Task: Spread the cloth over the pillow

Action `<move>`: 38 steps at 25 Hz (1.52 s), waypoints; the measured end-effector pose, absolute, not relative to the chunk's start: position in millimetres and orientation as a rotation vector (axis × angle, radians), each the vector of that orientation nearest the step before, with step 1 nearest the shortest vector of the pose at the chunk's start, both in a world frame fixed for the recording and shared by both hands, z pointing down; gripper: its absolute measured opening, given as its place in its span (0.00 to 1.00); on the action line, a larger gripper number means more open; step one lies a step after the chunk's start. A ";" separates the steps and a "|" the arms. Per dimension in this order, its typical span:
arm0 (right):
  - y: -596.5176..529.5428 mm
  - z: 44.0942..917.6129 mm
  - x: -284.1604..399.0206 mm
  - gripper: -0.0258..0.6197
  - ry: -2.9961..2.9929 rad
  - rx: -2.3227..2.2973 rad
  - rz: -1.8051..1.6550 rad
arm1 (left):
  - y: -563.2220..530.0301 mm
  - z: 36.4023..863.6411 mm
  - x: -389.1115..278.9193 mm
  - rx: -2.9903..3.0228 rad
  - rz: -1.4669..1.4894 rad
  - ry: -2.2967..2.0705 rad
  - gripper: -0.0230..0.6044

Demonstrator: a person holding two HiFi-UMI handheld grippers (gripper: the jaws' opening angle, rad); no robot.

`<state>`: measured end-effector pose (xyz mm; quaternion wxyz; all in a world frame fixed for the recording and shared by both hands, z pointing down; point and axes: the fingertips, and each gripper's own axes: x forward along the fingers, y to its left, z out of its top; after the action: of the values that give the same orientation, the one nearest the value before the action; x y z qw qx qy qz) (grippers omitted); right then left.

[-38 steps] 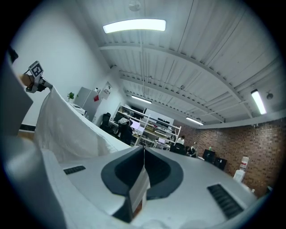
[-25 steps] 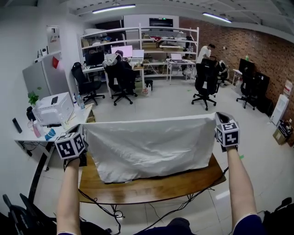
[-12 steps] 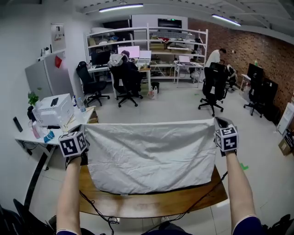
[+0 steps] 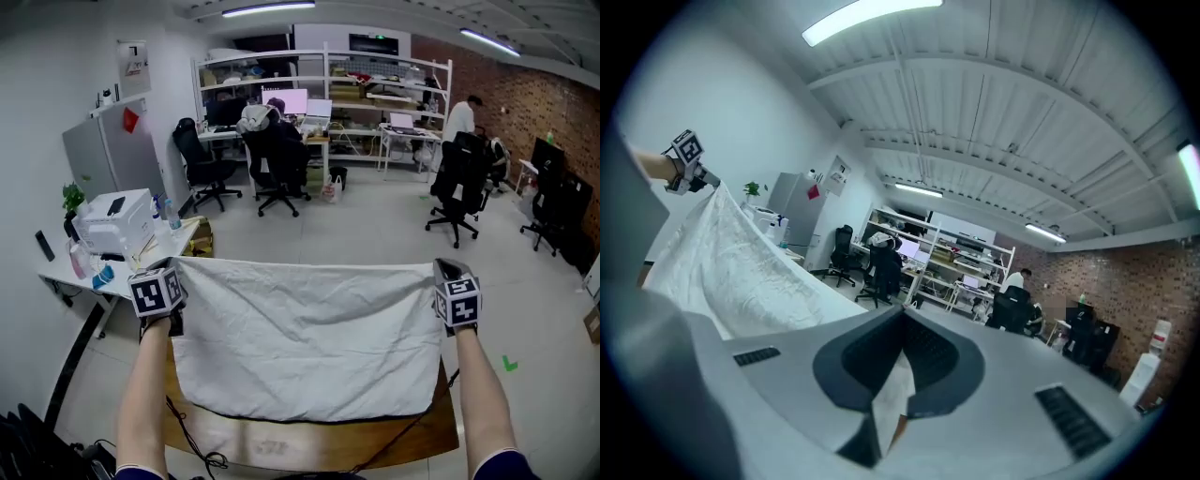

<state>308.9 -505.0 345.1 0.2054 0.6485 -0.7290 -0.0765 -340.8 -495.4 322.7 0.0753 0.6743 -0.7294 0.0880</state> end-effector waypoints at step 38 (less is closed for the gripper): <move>-621.4 529.5 311.7 0.04 -1.895 1.661 0.133 | -664.4 558.8 -351.2 1.793 0.731 -1.909 0.06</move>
<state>311.7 -621.4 529.5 0.3042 0.6270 -0.7154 0.0503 -351.2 -664.4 558.8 0.2096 0.6449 -0.6863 0.2630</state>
